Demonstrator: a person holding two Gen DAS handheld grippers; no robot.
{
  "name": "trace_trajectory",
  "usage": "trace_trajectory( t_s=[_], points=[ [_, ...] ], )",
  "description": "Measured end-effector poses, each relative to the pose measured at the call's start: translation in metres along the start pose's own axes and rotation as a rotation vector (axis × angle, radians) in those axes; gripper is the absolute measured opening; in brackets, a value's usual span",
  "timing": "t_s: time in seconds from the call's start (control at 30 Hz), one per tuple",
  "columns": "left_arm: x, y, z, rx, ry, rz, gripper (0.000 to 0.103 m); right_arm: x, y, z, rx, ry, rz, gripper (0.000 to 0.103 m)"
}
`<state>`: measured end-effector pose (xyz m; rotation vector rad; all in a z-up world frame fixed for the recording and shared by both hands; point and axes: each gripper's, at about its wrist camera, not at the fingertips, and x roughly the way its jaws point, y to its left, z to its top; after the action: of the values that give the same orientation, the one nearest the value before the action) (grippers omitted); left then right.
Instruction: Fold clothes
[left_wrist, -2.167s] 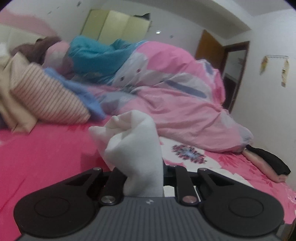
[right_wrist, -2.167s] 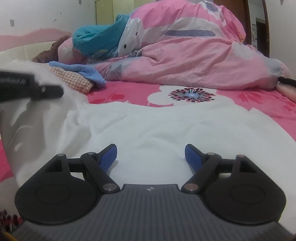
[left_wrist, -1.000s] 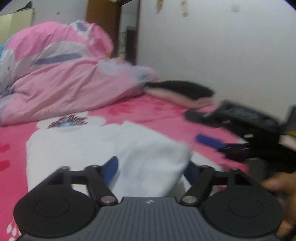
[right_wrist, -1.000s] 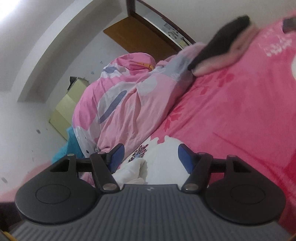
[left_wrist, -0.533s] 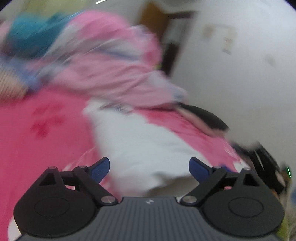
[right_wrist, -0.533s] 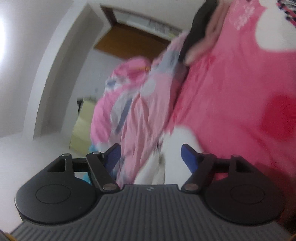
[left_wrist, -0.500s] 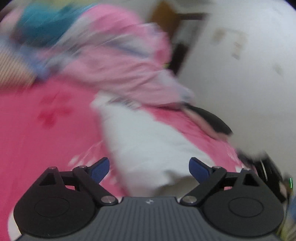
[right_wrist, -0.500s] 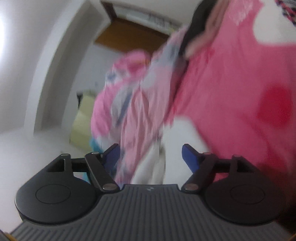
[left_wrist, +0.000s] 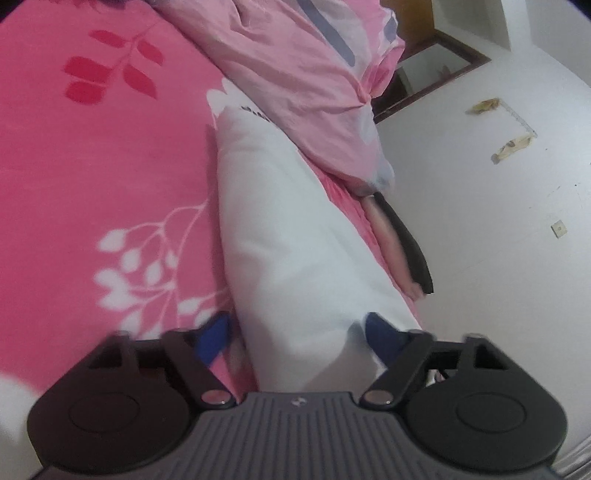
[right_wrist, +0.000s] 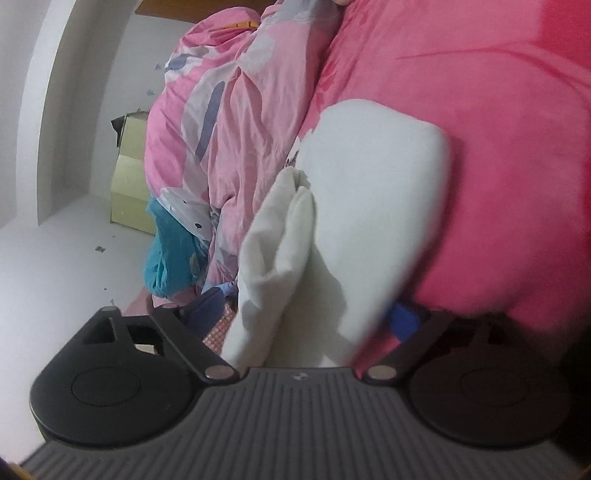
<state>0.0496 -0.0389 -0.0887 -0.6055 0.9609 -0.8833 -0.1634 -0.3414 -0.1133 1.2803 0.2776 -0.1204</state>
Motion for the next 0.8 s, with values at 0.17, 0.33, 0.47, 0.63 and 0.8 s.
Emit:
trace_trajectory(
  t_s=[0.17, 0.33, 0.47, 0.63, 0.8],
  points=[
    [0.017, 0.003, 0.009, -0.033, 0.003, -0.039, 0.068, 0.002, 0.011, 0.005, 0.003, -0.021, -0.009, 0.087],
    [0.019, 0.012, 0.012, -0.037, 0.007, -0.081, 0.062, -0.003, 0.015, 0.0, 0.004, -0.053, 0.001, 0.078],
    [0.021, 0.017, 0.015, -0.063, -0.001, -0.11, 0.059, -0.004, 0.018, -0.006, -0.032, -0.081, 0.062, 0.076],
    [0.024, 0.022, 0.018, -0.093, -0.016, -0.137, 0.058, 0.015, 0.007, 0.001, -0.003, -0.071, 0.009, 0.061],
    [0.023, 0.021, 0.014, -0.118, -0.107, -0.114, 0.033, 0.033, 0.007, 0.006, -0.018, -0.078, -0.002, 0.033]
  ],
)
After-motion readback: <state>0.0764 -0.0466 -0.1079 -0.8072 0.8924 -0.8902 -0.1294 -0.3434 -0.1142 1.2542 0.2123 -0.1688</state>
